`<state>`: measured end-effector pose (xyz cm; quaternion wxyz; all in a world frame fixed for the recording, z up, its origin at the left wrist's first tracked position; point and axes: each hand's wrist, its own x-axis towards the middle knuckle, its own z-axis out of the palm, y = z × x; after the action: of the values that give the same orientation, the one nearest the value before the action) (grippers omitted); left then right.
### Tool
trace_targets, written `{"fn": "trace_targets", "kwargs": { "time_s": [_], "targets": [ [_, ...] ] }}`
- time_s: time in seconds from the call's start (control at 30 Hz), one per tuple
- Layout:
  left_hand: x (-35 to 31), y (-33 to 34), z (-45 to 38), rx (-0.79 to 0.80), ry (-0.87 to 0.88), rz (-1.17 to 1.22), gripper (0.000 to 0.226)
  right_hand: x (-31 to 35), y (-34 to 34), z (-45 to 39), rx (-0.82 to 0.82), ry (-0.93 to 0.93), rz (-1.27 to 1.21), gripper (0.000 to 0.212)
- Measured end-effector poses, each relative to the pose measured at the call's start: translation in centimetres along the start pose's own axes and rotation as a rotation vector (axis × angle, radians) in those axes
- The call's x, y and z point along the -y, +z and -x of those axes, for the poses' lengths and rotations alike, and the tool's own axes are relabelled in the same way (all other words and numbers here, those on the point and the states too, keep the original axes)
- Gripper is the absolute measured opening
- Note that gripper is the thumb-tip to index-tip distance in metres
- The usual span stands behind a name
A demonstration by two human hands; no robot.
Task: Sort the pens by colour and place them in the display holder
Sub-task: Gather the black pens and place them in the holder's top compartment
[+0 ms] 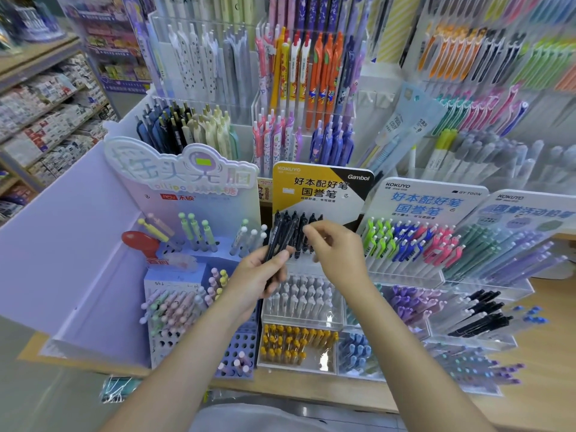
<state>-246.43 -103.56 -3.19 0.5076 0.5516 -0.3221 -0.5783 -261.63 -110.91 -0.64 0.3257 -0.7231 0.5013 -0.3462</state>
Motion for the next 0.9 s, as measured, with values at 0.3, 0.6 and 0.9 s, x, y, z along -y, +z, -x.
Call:
{"fn": "trace_targets", "kwargs": {
  "time_s": [0.3, 0.6, 0.9],
  "targets": [
    [0.2, 1.3, -0.1, 0.061, 0.016, -0.063, 0.012, 0.6, -1.3, 1.7, 0.129, 0.247, -0.531, 0.010],
    [0.4, 1.5, -0.2, 0.127, -0.041, -0.035, 0.035, -0.4, -2.2, 2.3, 0.088, 0.309, -0.756, 0.009],
    [1.4, -0.2, -0.5, -0.051, -0.055, -0.054, 0.025, -1.4, -2.9, 0.8, -0.303, 0.143, -0.468, 0.018]
  ]
}}
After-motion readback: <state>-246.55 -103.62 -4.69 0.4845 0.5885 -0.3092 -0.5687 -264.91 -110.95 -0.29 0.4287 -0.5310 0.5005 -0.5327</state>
